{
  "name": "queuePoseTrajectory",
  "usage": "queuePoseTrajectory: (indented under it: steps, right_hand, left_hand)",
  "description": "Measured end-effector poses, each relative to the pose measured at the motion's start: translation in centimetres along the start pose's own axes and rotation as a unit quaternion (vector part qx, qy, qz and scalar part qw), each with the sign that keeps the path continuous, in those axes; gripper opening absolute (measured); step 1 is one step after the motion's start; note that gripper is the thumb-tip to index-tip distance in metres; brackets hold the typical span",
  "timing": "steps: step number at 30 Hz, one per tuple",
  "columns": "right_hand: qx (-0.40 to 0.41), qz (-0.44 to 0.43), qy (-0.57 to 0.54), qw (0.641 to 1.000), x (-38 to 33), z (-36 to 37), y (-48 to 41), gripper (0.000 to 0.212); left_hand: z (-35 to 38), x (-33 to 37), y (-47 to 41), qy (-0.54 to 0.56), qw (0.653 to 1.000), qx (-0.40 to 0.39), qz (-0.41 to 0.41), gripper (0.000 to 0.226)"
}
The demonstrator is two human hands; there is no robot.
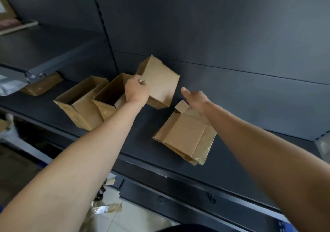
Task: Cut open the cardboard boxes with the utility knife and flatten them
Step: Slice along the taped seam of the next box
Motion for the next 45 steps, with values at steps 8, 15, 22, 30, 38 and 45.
queuePoseTrajectory:
  steps: [8,15,22,30,38,45]
  right_hand:
    - [-0.144,0.055,-0.304,0.940,7.3,-8.8,1.1,0.075]
    - [-0.003,0.089,-0.087,0.992,15.2,-16.4,2.7,0.057]
    - [-0.021,0.056,0.251,0.966,18.9,-16.1,5.2,0.087]
    - [-0.008,0.069,0.025,0.997,22.9,-16.6,4.2,0.068]
    - [0.051,0.180,0.237,0.953,30.2,-16.6,1.3,0.029]
    - [0.037,0.191,0.300,0.934,33.5,-13.9,0.4,0.069]
  left_hand:
    - [8.0,5.4,5.3,0.325,0.913,-0.133,-0.207,0.022]
    - [15.9,10.6,10.7,0.049,0.935,-0.350,-0.020,0.082]
    - [19.9,14.2,15.7,-0.002,0.785,-0.587,0.199,0.115]
    - [20.9,11.6,17.9,-0.063,0.757,-0.622,0.190,0.108]
    - [19.4,10.1,18.1,-0.112,0.790,-0.579,0.169,0.107]
    - [18.8,10.0,18.6,-0.084,0.800,-0.578,0.136,0.108]
Point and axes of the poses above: each hand's wrist, its own y-axis away from the middle knuckle, its own z-axis out of the palm, x = y × z, the point moved 3 cm from there along -y, towards the middle knuckle, and after that the axes turned 14 degrees about z, right-handed, at the moved point
